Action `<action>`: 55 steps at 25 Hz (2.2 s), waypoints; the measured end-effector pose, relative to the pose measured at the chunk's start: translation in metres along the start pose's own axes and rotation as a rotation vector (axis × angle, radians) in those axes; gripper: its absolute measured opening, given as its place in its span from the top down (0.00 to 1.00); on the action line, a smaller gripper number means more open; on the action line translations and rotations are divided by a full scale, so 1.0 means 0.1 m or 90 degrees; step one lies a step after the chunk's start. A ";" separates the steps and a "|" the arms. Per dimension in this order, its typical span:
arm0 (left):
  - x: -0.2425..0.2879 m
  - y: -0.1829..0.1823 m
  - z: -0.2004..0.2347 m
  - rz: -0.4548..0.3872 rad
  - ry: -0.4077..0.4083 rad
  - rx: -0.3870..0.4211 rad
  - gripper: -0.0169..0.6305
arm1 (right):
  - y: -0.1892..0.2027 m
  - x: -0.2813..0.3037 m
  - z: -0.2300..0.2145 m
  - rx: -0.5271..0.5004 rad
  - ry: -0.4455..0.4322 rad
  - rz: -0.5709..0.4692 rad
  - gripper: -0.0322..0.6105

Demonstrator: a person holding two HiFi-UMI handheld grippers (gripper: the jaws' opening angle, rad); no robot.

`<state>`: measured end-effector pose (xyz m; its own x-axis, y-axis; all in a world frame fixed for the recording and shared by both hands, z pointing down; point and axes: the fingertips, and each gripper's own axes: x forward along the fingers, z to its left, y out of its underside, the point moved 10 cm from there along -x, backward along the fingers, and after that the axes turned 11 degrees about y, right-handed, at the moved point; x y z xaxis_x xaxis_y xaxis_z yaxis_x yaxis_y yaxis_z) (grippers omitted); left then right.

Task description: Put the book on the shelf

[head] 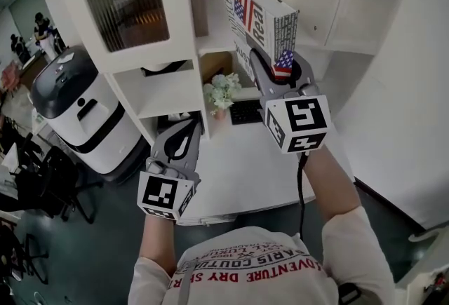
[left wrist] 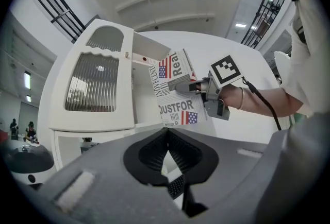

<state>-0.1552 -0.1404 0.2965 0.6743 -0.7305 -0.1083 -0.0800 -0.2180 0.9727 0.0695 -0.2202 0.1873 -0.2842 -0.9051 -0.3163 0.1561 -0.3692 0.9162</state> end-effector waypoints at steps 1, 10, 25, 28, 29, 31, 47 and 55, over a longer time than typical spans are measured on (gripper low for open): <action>0.02 -0.03 0.06 -0.008 0.004 0.002 0.97 | -0.06 0.09 0.02 -0.004 0.007 -0.005 0.71; 0.04 -0.02 0.43 -0.003 0.004 0.016 0.97 | -0.16 0.82 0.11 -0.035 0.069 -0.012 0.70; 0.55 0.10 0.88 0.009 -0.043 0.024 0.97 | 0.11 1.89 0.07 -0.082 0.053 0.071 0.70; 0.67 0.14 0.93 0.010 -0.045 0.020 0.97 | 0.18 2.05 0.11 -0.086 0.051 0.069 0.70; 0.71 0.14 0.94 0.010 -0.046 0.021 0.97 | 0.20 2.09 0.10 -0.083 0.050 0.069 0.70; 0.77 0.16 0.99 0.010 -0.049 0.024 0.97 | 0.22 2.17 0.08 -0.077 0.044 0.068 0.70; 1.03 0.28 1.20 0.028 -0.051 0.005 0.97 | 0.39 2.72 0.13 -0.106 -0.040 0.085 0.62; 1.04 0.32 1.23 0.031 -0.067 -0.006 0.97 | 0.44 2.90 0.09 -0.108 -0.063 0.101 0.58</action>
<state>-0.1778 -0.3027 0.2907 0.5890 -0.8040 -0.0815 -0.1038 -0.1753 0.9790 -0.0143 -0.4974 0.1382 -0.3337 -0.9326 -0.1377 0.3604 -0.2612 0.8955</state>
